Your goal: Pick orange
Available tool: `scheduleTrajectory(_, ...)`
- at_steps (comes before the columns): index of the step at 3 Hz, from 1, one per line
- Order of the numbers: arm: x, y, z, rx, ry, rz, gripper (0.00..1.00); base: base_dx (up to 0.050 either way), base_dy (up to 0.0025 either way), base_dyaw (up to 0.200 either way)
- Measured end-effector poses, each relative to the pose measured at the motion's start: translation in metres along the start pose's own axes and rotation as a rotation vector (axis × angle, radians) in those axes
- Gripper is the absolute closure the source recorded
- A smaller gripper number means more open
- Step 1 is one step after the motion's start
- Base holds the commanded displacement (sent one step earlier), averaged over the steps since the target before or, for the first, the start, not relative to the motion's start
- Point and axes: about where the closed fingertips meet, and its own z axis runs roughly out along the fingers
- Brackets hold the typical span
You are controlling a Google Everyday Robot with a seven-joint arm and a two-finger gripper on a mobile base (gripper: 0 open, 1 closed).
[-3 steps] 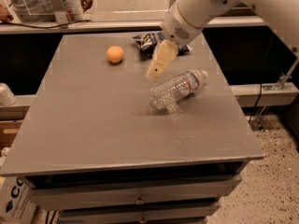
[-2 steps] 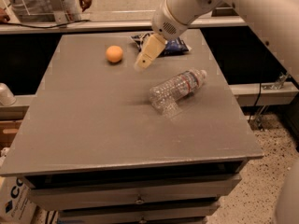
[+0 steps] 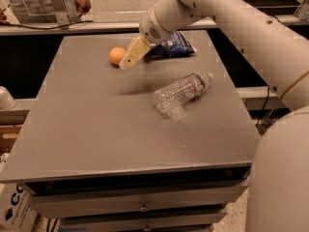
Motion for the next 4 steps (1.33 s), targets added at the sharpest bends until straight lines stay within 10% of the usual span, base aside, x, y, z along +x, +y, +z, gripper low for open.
scheduleTrajectory(3,-0.002,-0.012,0.074,0.018,-0.03,-0.027,0.0,0.0,0.0,0.0)
scheduleTrajectory(4,0.003,-0.01,0.086,0.011,-0.009,-0.013,0.17,0.0,0.0,0.0)
